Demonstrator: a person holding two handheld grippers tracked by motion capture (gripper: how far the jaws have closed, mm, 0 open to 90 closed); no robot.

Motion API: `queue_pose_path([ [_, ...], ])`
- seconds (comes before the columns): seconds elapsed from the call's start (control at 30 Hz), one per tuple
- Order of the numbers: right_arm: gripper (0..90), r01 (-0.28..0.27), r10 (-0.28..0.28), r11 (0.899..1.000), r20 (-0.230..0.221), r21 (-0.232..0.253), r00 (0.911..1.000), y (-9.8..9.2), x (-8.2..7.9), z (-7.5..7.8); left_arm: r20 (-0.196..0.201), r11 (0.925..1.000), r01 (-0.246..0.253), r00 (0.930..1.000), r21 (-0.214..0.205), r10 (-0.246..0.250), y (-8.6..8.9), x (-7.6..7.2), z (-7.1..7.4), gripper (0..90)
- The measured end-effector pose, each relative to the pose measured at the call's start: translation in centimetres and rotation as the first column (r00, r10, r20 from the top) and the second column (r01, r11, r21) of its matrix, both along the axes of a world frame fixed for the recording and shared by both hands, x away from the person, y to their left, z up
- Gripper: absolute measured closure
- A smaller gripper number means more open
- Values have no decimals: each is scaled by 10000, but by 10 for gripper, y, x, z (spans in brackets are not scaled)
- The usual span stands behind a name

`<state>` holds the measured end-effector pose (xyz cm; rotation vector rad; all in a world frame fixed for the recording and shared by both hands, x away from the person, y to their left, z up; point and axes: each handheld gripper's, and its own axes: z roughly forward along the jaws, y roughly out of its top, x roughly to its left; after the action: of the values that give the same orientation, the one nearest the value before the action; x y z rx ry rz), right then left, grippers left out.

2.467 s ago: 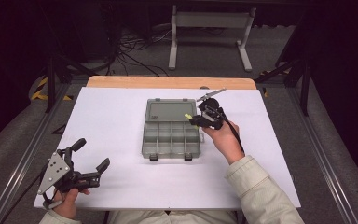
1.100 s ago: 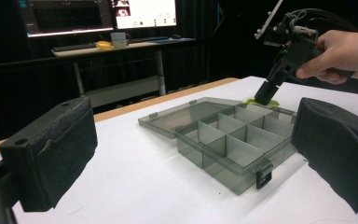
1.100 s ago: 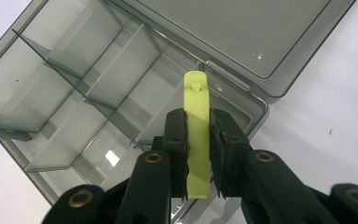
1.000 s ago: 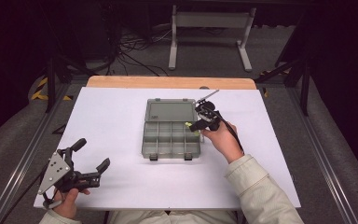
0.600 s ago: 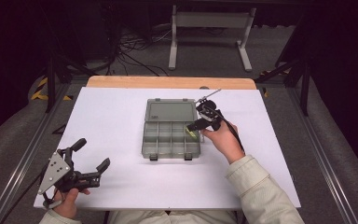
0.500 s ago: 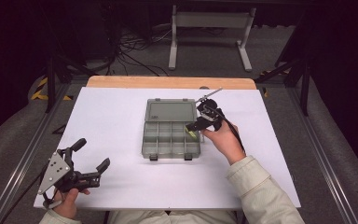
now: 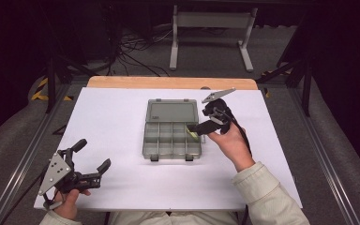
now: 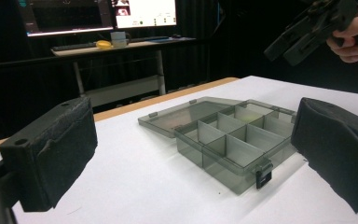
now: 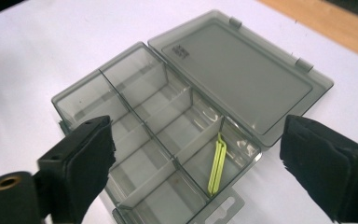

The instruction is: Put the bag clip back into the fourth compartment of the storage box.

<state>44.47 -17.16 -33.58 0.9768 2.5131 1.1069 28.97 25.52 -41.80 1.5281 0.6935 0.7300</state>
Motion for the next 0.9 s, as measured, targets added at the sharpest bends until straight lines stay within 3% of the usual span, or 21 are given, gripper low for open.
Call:
queue_pose_path([
  [0.17,52,-206,180,9990,628,409,9979,-8,-14,9,0,10000,5,10000,19,-5,0,0,0,8],
  [0.3,15,-369,284,9974,1336,618,9906,-16,-26,13,-15,10000,-20,10000,23,20,0,0,0,8],
  [0.53,8,-623,419,9933,1990,973,9791,-30,-45,19,-27,10000,-15,10000,24,15,-1,0,0,8],
  [0.9,2,-550,81,9852,2767,1623,9609,-55,-70,17,-20,10000,-14,10000,31,15,-1,0,0,8],
])
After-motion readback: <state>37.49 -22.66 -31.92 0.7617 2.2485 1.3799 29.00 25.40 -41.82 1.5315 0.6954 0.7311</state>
